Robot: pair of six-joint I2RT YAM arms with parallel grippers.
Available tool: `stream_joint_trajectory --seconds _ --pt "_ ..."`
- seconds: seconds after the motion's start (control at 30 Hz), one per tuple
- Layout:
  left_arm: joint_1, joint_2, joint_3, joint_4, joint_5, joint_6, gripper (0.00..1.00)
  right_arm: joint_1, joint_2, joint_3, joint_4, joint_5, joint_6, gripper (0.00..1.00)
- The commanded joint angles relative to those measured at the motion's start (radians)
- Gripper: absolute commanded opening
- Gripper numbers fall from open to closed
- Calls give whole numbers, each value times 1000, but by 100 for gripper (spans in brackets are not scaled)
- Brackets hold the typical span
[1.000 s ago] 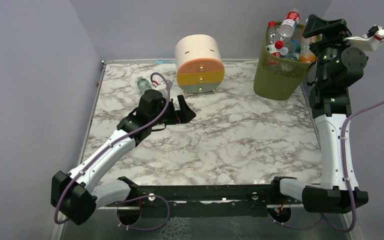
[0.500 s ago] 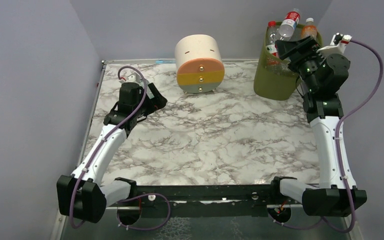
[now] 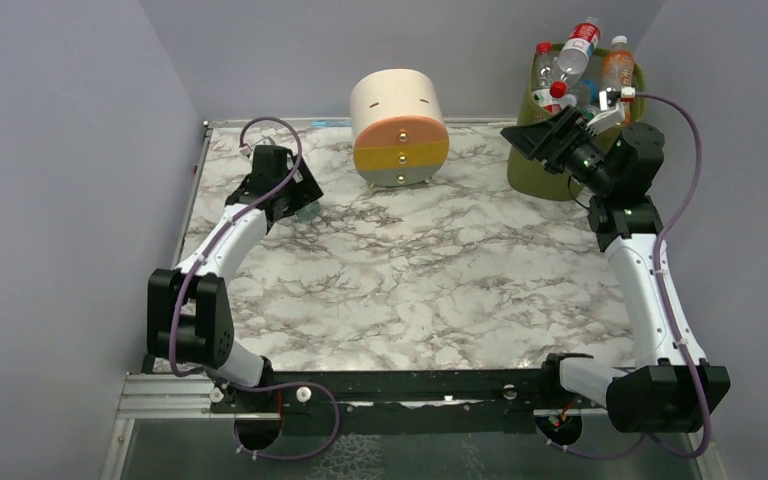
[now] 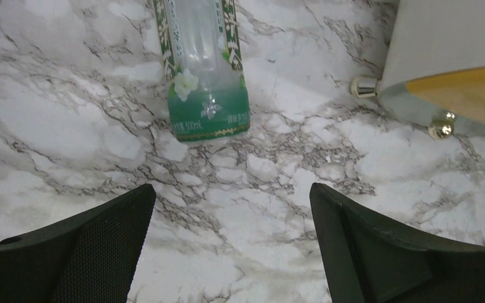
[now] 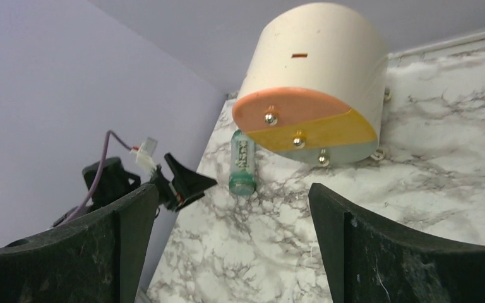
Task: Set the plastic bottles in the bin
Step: Pick up the plastic bottle at the center of the board.
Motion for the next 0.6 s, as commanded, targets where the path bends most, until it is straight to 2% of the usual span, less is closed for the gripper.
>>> stream_joint_trajectory --seconds 0.0,0.57 --pt "21 106 101 37 -67 33 99 13 -12 -29 27 -115 -25 92" --pt "32 433 285 4 -133 33 99 17 5 -100 31 -173 -60 92"
